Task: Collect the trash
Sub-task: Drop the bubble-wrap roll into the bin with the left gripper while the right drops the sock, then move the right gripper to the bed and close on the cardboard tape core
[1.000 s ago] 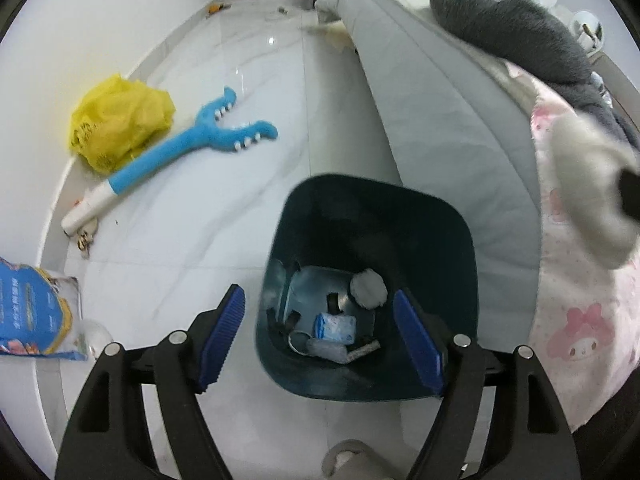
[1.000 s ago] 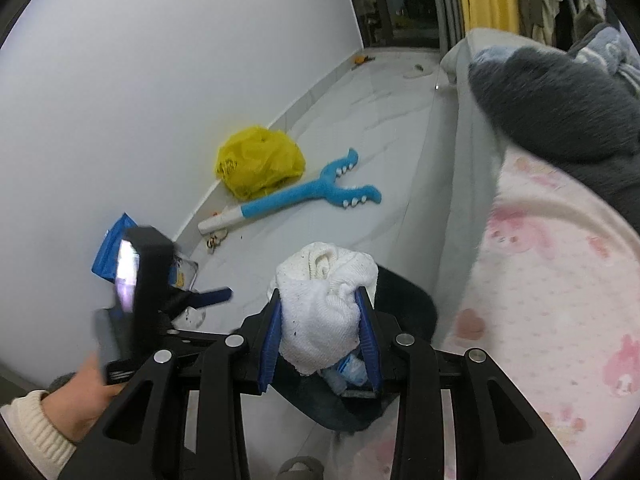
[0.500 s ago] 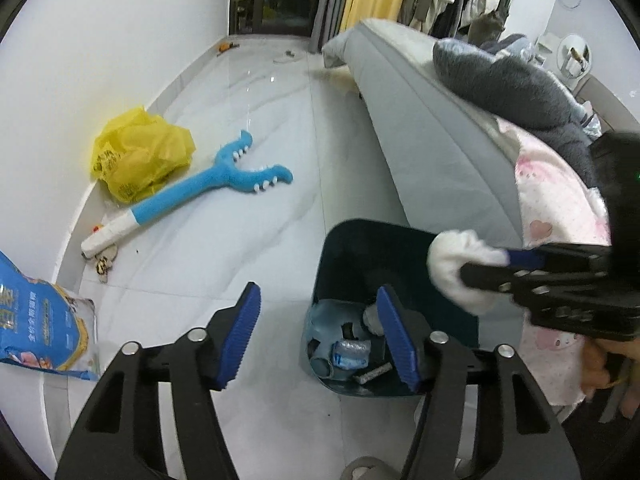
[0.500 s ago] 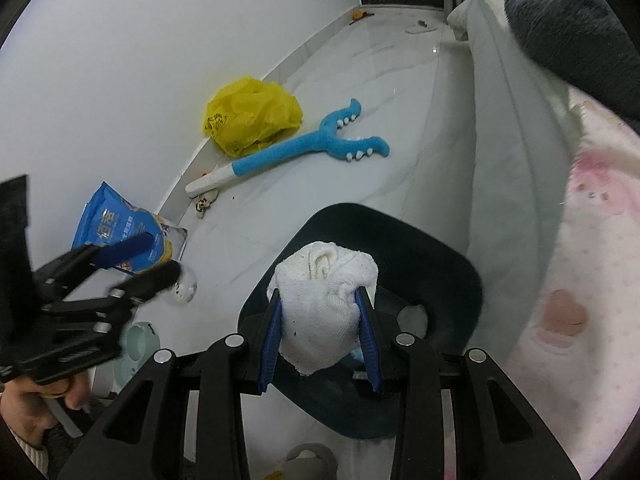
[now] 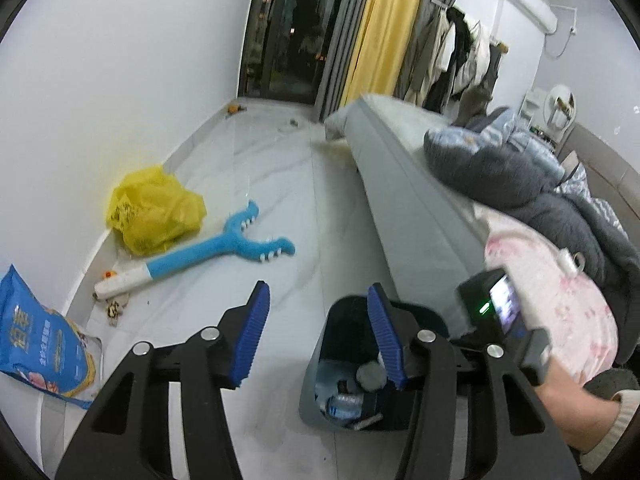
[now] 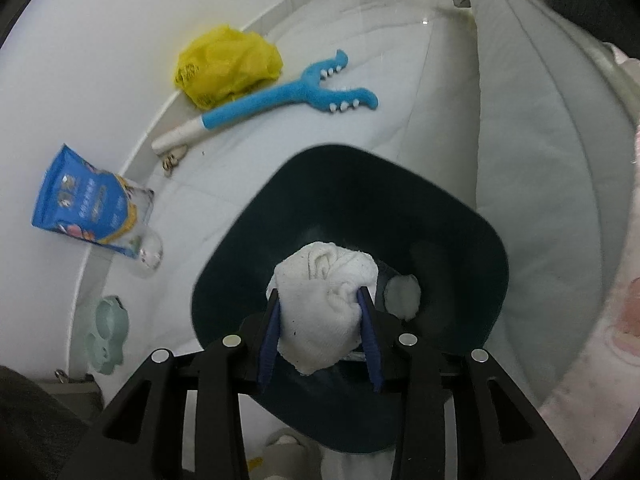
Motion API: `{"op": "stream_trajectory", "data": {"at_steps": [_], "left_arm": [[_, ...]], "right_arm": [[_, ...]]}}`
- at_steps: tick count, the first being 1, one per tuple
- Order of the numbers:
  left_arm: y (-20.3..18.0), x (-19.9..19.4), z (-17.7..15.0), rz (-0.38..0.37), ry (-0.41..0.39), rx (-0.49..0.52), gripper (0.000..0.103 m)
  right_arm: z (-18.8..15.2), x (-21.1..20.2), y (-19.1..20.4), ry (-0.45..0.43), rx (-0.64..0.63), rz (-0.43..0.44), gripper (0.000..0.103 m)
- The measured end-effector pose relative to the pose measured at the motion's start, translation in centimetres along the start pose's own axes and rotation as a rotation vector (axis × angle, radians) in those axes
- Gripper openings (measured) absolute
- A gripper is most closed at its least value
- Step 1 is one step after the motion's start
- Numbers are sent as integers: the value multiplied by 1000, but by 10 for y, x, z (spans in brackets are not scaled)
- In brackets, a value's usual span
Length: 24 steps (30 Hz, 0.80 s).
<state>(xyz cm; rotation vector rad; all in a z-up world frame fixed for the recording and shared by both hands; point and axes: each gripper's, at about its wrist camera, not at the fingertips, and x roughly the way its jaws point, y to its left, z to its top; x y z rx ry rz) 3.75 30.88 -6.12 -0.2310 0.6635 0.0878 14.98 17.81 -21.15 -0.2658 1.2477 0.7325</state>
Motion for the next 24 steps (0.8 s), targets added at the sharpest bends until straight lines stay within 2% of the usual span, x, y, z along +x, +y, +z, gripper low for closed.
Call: {"op": "stream_trajectory", "data": {"at_steps": [8, 12, 17, 24], "left_arm": [[-11, -25, 15, -35, -101, 6, 54], [-20, -35, 23, -56, -147, 21, 54], [-30, -46, 31, -81, -195, 24, 54], [-55, -53, 41, -124, -249, 39, 55]], "right_arm": [[-8, 9, 0, 25, -60, -67, 57], [-11, 5, 0, 17, -78, -74, 65], [-12, -15, 5, -41, -101, -48, 67], [-15, -58, 8, -187, -151, -51, 70]]}}
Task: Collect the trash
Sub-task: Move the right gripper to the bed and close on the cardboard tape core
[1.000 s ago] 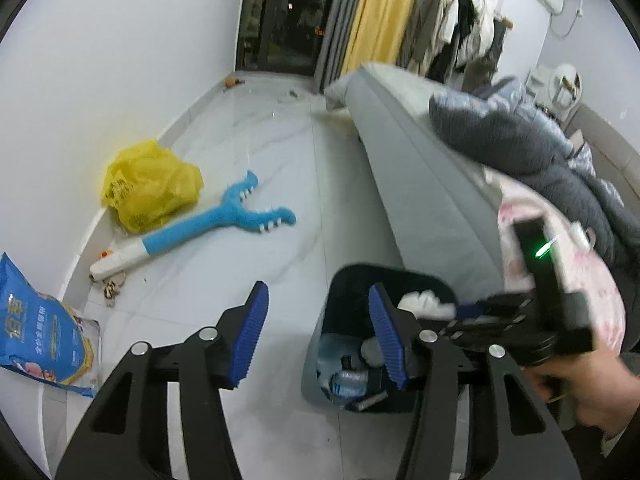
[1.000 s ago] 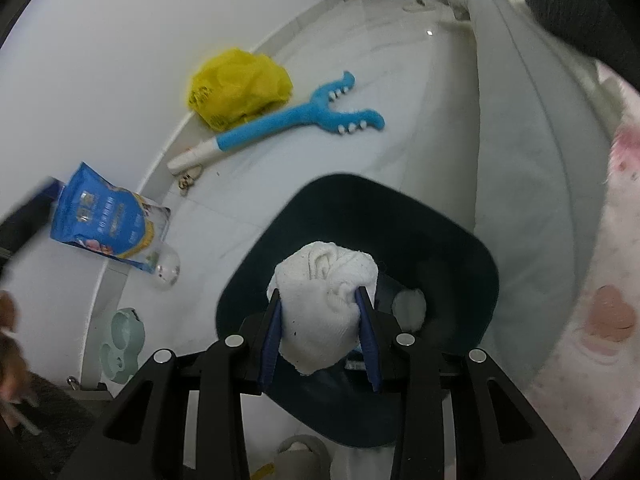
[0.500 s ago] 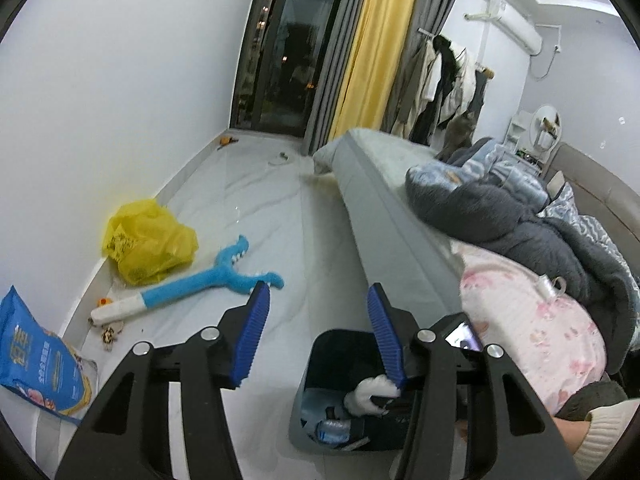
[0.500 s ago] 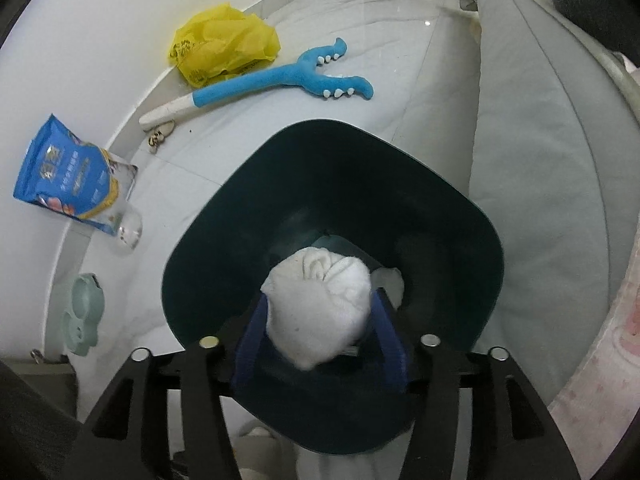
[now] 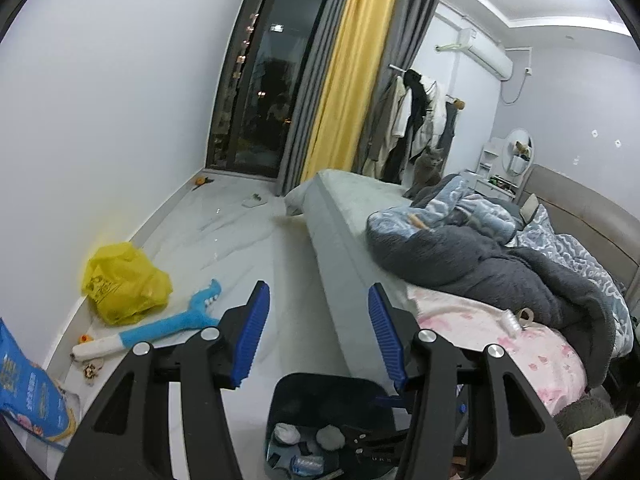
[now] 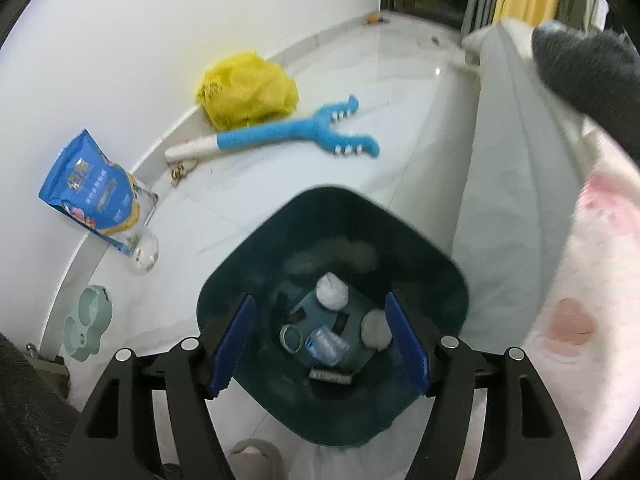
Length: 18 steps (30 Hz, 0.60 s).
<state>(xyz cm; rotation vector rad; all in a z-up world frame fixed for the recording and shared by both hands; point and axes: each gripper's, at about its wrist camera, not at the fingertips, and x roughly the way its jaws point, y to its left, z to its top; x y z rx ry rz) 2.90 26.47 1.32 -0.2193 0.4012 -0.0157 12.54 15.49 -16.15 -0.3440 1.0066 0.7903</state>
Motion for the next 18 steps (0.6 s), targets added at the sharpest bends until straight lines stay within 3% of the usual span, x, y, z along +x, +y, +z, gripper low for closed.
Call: {"op": "stream_trajectory", "data": {"at_steps": [10, 18], "left_arm": [[-29, 19, 8, -24, -3, 7, 64], [-55, 34, 10, -56, -8, 9, 73]], "right_arm": [[-1, -57, -22, -141, -9, -37, 75], [-11, -94, -53, -224, 11, -118, 75]]}}
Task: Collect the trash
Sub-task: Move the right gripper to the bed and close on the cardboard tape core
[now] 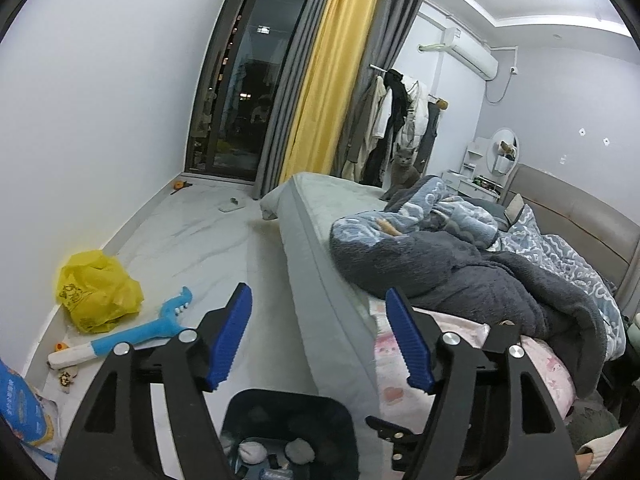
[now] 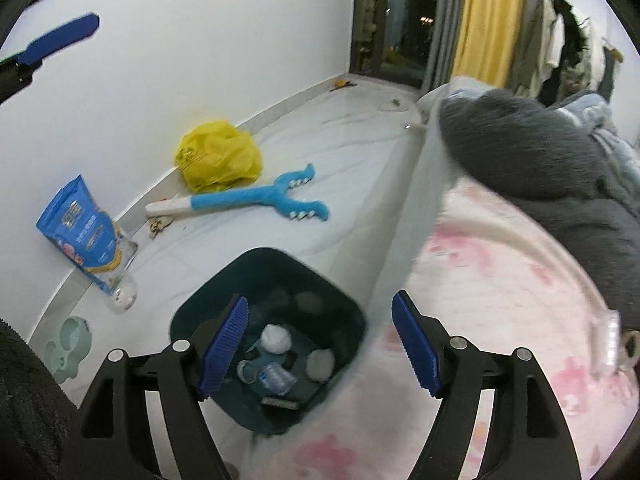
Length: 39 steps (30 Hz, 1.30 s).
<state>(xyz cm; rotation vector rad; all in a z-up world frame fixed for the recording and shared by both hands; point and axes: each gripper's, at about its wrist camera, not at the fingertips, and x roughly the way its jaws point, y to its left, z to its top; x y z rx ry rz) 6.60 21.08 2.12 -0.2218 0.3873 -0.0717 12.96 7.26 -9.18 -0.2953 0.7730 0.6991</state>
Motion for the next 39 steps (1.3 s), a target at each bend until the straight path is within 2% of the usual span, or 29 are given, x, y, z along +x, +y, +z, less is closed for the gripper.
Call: {"op": "stream_trajectory", "data": {"at_steps": [5, 11, 15, 30, 39], "left_arm": [[-20, 18, -3, -22, 22, 21, 77], [-48, 38, -7, -66, 39, 34, 86], [-69, 52, -11, -91, 53, 49, 88], [-142, 90, -22, -153, 102, 113, 92], [-169, 109, -33, -173, 136, 137, 92]], "right_arm": [[-5, -16, -28, -33, 8, -61, 76], [-17, -29, -60, -47, 19, -121, 77], [-26, -39, -82, -53, 32, -153, 78], [-57, -69, -169, -72, 171, -178, 79], [-70, -80, -194, -81, 193, -196, 79]]}}
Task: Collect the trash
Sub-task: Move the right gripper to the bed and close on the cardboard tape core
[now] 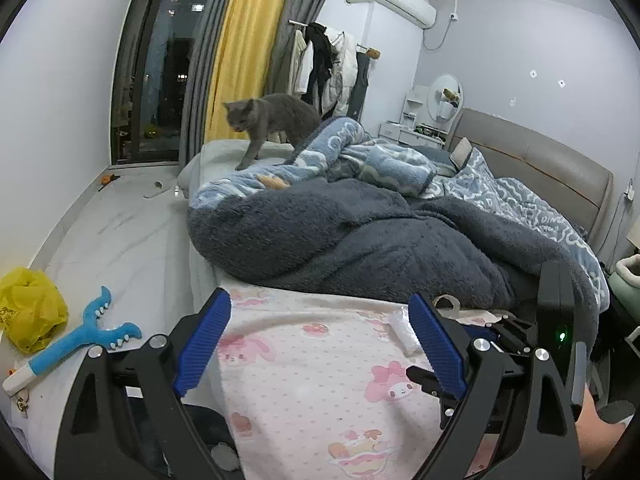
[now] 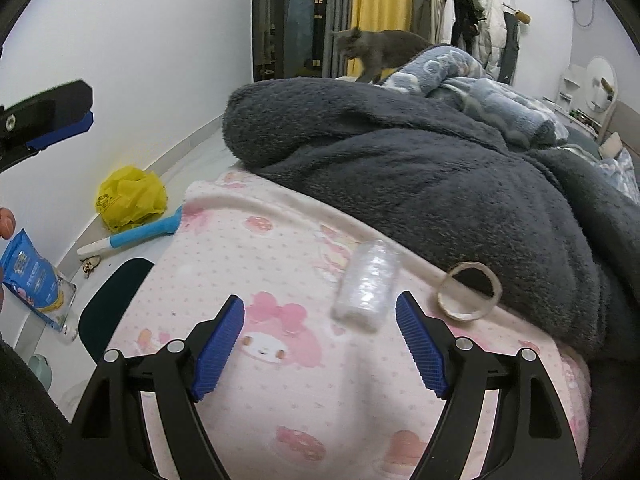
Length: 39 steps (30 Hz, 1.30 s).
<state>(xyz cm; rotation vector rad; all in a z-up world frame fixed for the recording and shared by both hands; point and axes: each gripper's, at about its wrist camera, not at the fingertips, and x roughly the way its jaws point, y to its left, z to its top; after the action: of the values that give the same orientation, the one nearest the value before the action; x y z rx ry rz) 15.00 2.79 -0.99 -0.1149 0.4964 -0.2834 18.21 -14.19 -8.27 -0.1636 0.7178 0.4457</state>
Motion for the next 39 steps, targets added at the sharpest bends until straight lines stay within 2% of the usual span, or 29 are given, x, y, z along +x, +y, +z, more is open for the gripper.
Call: {"op": "stream_trajectory", "data": {"at_steps": [18, 27, 33, 37, 39], "left_arm": [[-24, 59, -14, -43, 110, -17, 93], [-38, 93, -24, -74, 181, -38, 93], [-50, 111, -30, -85, 224, -50, 93], [-58, 121, -34, -93, 244, -47, 93], [-63, 124, -36, -95, 253, -40, 93]], "right_arm": [[-1, 7, -80, -5, 62, -74, 80], [-2, 27, -101, 30, 62, -91, 80], [-3, 46, -101, 75, 34, -77, 80], [-4, 63, -105, 118, 28, -82, 75], [-3, 66, -108, 121, 37, -79, 61]]}}
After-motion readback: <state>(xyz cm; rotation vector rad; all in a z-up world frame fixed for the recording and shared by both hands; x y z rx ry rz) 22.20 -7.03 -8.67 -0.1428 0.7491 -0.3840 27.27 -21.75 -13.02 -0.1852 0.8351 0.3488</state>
